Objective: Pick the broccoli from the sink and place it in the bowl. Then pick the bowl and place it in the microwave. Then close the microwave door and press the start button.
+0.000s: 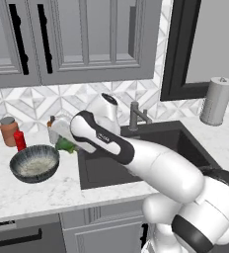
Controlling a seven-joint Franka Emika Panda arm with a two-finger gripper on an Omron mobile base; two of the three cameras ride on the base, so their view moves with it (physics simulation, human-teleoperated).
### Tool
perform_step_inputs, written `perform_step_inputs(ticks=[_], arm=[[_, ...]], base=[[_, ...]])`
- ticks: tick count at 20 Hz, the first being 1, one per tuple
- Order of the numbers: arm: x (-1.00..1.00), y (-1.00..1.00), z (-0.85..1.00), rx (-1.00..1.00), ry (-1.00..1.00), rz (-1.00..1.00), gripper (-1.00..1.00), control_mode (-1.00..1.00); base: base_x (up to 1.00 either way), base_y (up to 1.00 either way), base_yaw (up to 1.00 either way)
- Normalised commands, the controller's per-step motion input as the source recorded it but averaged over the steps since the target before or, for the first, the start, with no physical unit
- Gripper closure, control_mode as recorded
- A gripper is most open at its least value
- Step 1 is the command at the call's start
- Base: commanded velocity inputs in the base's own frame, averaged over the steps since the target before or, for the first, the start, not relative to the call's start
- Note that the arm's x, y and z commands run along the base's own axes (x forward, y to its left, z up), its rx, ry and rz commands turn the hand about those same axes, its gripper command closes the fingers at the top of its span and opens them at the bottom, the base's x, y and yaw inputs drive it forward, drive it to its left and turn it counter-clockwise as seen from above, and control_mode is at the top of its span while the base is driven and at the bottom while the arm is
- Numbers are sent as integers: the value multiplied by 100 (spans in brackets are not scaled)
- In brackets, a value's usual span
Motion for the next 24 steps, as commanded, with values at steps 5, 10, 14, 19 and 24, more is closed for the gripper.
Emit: perform_step_inputs(ticks=[5,10,14,19,24], arm=[[2,37,-16,-1,1,0,100,-100],[30,21,-28,0,7,0,100,-100],[30,40,-18,-2,6,0,100,-100],[19,32,-14,-3,2,0,100,-100],[16,16,-27,-1,3,0,100,-100]], base=[[0,0,0],[0,0,0],[0,0,0],[0,0,0],[0,0,0]])
